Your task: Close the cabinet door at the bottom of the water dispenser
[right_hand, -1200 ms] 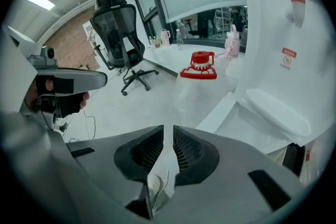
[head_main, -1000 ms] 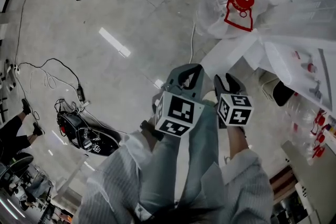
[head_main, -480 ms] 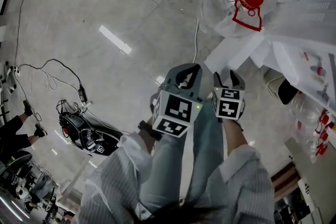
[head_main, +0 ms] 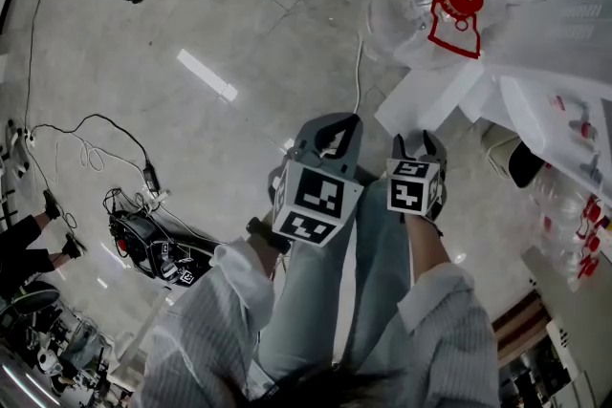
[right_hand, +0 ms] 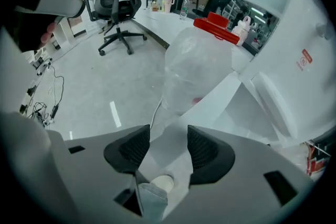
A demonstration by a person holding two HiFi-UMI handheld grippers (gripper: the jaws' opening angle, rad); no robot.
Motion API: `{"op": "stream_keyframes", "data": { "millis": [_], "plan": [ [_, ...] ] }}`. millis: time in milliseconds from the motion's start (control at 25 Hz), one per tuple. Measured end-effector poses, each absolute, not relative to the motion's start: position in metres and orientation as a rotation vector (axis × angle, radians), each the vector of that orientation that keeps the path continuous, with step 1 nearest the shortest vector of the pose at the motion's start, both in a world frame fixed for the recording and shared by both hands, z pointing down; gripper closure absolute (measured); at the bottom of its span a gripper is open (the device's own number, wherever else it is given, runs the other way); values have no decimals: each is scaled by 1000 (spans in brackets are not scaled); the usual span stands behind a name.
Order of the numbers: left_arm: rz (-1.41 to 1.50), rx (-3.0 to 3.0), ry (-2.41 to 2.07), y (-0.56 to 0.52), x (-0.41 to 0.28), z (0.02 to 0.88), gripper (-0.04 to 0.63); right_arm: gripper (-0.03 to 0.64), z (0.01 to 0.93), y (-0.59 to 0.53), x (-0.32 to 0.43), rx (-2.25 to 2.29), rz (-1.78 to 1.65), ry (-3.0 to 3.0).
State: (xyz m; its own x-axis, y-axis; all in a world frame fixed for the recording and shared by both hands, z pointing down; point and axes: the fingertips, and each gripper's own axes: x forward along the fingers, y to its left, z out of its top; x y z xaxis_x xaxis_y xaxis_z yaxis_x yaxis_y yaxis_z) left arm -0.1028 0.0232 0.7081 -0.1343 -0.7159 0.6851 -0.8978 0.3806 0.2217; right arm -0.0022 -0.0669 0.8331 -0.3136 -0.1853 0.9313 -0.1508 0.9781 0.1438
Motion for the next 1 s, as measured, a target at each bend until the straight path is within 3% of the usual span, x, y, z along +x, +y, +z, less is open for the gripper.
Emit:
{"op": "stream_keyframes", "data": {
  "millis": [1000],
  "plan": [
    [381,1480,-1824,-58,-9,702,585,423,841,-143,131,432,177,-1801]
  ]
}}
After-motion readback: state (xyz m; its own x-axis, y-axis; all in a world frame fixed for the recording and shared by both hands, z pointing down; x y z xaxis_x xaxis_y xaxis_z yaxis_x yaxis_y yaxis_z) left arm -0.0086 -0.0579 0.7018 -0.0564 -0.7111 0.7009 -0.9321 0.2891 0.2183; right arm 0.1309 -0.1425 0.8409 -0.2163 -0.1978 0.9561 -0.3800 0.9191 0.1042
